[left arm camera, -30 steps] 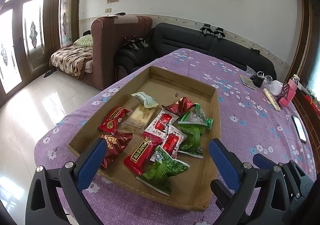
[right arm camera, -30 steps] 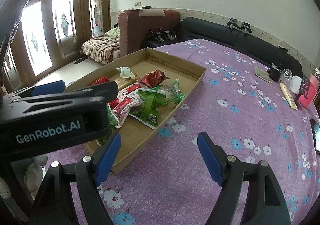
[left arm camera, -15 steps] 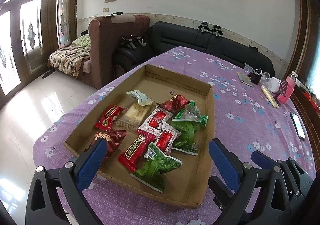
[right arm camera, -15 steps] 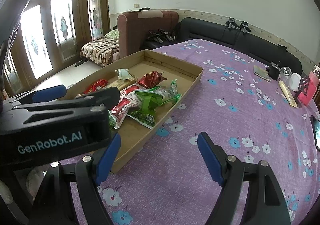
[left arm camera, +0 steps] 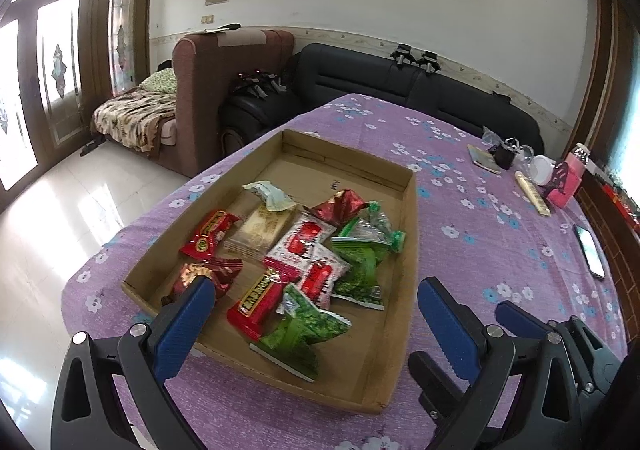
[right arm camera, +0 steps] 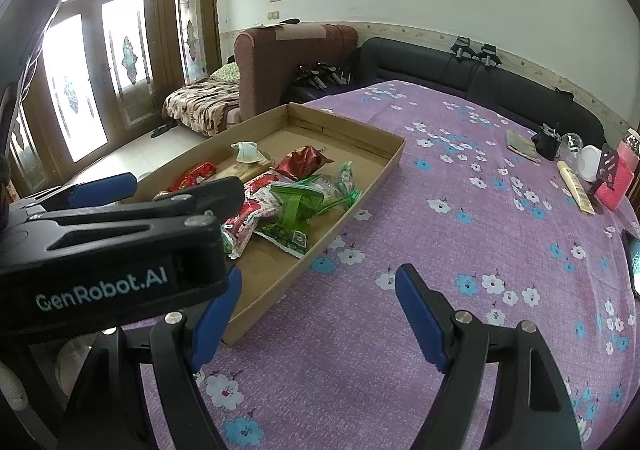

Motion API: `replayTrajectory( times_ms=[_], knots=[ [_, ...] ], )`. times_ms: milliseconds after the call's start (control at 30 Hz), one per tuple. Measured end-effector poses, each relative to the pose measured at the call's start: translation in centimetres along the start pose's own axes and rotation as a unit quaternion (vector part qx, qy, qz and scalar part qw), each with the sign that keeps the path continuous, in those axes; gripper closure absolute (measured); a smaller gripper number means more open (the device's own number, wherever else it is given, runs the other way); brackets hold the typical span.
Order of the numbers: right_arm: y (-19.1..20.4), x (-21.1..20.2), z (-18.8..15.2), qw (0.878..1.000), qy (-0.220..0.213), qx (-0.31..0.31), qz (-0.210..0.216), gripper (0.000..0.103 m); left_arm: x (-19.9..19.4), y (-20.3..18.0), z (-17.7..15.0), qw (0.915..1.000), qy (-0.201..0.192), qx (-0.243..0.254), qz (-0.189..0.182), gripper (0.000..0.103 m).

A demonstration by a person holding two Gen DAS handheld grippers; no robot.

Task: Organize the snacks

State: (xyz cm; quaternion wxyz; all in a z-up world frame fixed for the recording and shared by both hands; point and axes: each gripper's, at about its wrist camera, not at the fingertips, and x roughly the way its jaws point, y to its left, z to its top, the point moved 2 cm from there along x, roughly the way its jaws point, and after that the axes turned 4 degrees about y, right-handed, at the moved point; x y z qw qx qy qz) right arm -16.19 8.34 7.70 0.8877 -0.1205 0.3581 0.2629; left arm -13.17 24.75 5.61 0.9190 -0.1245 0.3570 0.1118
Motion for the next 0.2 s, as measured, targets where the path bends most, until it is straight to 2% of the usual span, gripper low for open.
replayTrajectory(
  times_ms=[200],
  knots=[
    [-1.5, -0.9, 0.0, 1.0, -0.009, 0.022, 0.0, 0.024, -0.2, -0.9, 0.2, 0.9999, 0.013, 0.007, -0.007, 0.001]
  ],
)
